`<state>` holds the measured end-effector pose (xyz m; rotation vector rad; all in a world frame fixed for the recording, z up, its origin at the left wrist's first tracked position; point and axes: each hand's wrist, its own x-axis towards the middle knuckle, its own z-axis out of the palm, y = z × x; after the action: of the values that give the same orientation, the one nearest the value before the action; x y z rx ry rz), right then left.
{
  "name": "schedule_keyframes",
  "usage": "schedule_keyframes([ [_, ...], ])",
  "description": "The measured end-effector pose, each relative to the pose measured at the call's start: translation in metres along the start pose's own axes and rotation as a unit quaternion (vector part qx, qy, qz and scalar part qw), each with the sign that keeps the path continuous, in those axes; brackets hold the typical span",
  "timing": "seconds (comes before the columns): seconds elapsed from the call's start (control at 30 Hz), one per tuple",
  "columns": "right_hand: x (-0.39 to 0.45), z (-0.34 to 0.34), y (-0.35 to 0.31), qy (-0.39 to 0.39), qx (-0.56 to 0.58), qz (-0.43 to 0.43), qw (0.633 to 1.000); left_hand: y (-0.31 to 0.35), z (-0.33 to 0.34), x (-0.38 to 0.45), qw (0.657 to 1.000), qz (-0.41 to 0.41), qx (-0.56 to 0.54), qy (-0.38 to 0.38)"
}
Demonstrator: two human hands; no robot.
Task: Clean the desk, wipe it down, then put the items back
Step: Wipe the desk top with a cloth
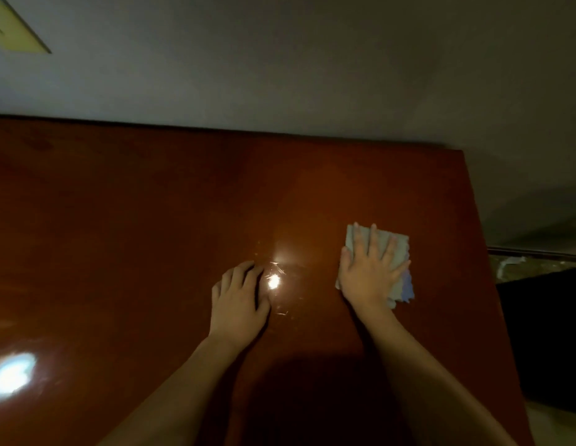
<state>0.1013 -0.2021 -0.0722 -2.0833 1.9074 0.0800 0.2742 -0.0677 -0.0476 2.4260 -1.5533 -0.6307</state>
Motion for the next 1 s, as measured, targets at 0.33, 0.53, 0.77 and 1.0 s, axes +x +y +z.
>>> schedule_keyframes([
  [0.33, -0.151, 0.058, -0.033, -0.049, -0.078, -0.34, 0.936, -0.045, -0.003, -0.057, 0.999, 0.001, 0.036, -0.012],
  [0.53, -0.168, 0.042, 0.077, -0.029, -0.119, -0.305, 0.944, -0.048, -0.001, -0.088, 0.999, 0.009, 0.027, -0.025],
  [0.77, -0.132, 0.034, 0.013, -0.005, -0.01, 0.023, 1.0, -0.06, 0.008, -0.125, 0.998, 0.036, 0.048, -0.016],
  [1.0, -0.213, 0.075, -0.063, -0.031, -0.057, -0.217, 0.974, -0.076, 0.011, -0.154, 0.998, 0.038, 0.044, -0.026],
])
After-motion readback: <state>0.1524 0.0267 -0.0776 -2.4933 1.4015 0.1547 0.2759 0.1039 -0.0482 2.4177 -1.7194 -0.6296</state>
